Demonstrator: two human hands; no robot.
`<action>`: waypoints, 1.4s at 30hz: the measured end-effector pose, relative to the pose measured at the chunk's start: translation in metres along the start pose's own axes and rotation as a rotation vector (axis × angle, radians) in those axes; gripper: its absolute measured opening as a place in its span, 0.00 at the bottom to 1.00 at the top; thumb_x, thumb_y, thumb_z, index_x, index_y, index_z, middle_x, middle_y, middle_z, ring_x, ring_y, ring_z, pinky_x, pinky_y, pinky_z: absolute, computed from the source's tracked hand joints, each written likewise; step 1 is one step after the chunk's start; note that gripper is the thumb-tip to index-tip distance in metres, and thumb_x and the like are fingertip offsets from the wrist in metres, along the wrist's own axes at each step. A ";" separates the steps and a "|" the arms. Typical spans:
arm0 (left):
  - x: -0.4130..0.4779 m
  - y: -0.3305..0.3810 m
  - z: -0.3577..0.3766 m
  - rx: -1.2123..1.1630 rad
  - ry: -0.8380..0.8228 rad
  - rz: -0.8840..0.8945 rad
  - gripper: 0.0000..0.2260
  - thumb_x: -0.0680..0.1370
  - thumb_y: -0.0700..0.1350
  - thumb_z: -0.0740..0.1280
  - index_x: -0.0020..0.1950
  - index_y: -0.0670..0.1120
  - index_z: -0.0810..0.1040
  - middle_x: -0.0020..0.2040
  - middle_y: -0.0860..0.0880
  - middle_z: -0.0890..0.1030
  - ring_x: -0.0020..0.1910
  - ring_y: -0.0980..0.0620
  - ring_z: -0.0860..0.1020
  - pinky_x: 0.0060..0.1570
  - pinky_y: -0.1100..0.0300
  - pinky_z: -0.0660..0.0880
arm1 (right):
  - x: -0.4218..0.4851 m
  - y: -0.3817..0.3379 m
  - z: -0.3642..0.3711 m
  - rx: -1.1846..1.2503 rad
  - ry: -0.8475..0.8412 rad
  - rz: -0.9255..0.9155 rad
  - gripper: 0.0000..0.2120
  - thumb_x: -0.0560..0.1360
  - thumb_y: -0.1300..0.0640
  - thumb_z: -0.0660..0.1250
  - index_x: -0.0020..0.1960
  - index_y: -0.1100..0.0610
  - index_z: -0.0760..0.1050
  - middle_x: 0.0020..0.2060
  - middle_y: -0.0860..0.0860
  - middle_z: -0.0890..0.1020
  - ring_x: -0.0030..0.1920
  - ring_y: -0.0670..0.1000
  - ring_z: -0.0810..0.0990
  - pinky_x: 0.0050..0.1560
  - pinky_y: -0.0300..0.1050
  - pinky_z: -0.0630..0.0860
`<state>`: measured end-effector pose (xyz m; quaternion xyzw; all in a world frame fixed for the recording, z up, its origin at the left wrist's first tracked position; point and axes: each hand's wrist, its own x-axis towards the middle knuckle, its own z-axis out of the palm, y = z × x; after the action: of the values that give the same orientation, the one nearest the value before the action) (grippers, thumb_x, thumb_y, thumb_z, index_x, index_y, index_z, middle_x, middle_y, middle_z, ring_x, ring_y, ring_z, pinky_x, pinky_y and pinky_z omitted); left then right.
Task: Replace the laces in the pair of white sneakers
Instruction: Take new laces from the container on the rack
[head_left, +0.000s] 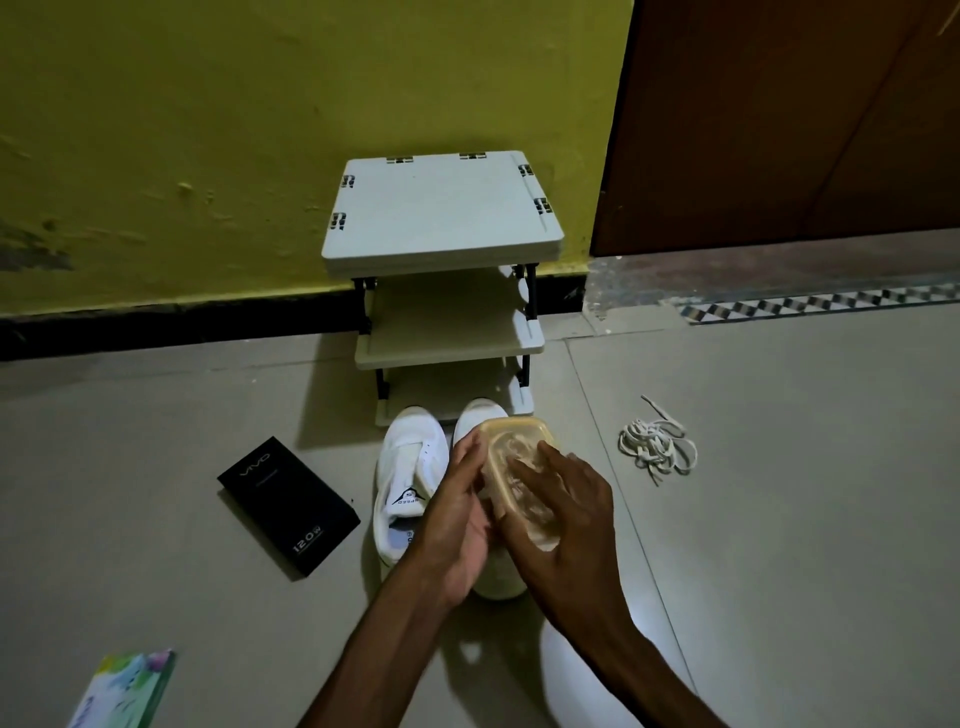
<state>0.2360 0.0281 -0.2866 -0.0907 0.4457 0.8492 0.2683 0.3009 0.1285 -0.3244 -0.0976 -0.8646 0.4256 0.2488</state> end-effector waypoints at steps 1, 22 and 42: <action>0.000 0.000 0.001 0.007 0.015 -0.002 0.16 0.79 0.47 0.64 0.67 0.48 0.75 0.54 0.43 0.84 0.49 0.48 0.84 0.42 0.55 0.80 | 0.000 -0.001 0.000 -0.009 -0.012 -0.044 0.24 0.71 0.39 0.66 0.66 0.43 0.73 0.69 0.46 0.72 0.71 0.51 0.63 0.68 0.53 0.66; -0.003 0.016 0.009 0.538 0.202 0.105 0.18 0.76 0.61 0.66 0.55 0.47 0.77 0.45 0.47 0.85 0.45 0.47 0.84 0.51 0.48 0.80 | 0.042 -0.021 -0.033 0.289 0.089 0.550 0.26 0.81 0.39 0.52 0.34 0.54 0.73 0.31 0.51 0.82 0.34 0.50 0.82 0.38 0.42 0.75; 0.037 0.055 -0.001 0.293 0.349 -0.006 0.18 0.81 0.54 0.60 0.37 0.45 0.76 0.34 0.44 0.82 0.35 0.46 0.80 0.39 0.54 0.77 | 0.077 -0.001 -0.043 0.110 -0.288 0.278 0.19 0.81 0.48 0.60 0.38 0.58 0.77 0.25 0.55 0.77 0.23 0.52 0.78 0.27 0.43 0.75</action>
<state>0.1756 0.0161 -0.2623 -0.1974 0.6037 0.7461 0.2000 0.2572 0.1870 -0.2749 -0.1405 -0.8449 0.5118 0.0664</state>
